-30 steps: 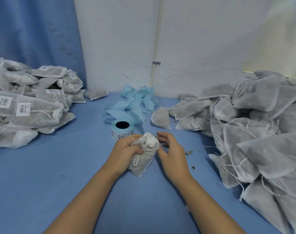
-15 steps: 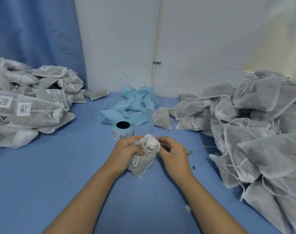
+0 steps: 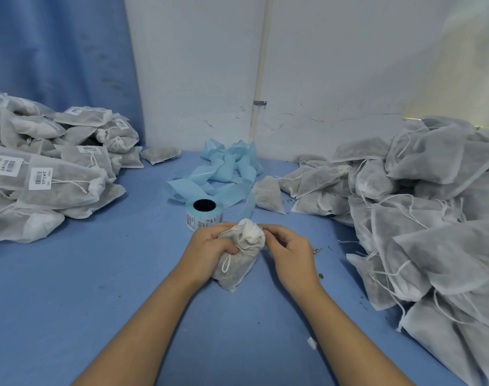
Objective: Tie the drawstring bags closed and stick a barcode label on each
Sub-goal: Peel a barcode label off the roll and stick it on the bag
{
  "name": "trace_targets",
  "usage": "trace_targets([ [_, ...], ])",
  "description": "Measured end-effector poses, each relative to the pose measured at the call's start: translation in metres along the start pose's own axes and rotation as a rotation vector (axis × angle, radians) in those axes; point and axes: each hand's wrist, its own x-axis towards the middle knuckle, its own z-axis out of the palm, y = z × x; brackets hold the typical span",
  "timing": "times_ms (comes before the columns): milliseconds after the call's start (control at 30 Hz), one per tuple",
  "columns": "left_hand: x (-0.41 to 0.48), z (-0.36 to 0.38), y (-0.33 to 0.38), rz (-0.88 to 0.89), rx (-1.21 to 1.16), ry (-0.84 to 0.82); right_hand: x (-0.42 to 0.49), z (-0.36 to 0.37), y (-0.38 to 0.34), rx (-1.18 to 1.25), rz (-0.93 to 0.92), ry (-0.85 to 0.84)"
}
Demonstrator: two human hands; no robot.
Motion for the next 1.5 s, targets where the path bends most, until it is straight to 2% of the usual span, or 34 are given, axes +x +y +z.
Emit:
trace_targets([
  [533,0.001,-0.002,0.001,-0.061,-0.076,-0.01,-0.002,0.0,-0.001,-0.02,-0.012,-0.002],
  [767,0.005,-0.01,0.0,-0.189,-0.166,0.056,-0.001,-0.002,-0.005,0.057,0.011,0.006],
  [900,0.006,-0.011,0.0,-0.215,-0.186,0.069,-0.005,0.0,-0.007,-0.036,-0.043,-0.079],
  [1167,0.005,-0.011,0.001,-0.211,-0.152,0.011,-0.006,0.003,-0.008,-0.197,-0.066,0.019],
  [1500,0.006,-0.012,0.001,-0.213,-0.199,0.053,-0.005,0.001,-0.011,0.006,0.004,0.041],
])
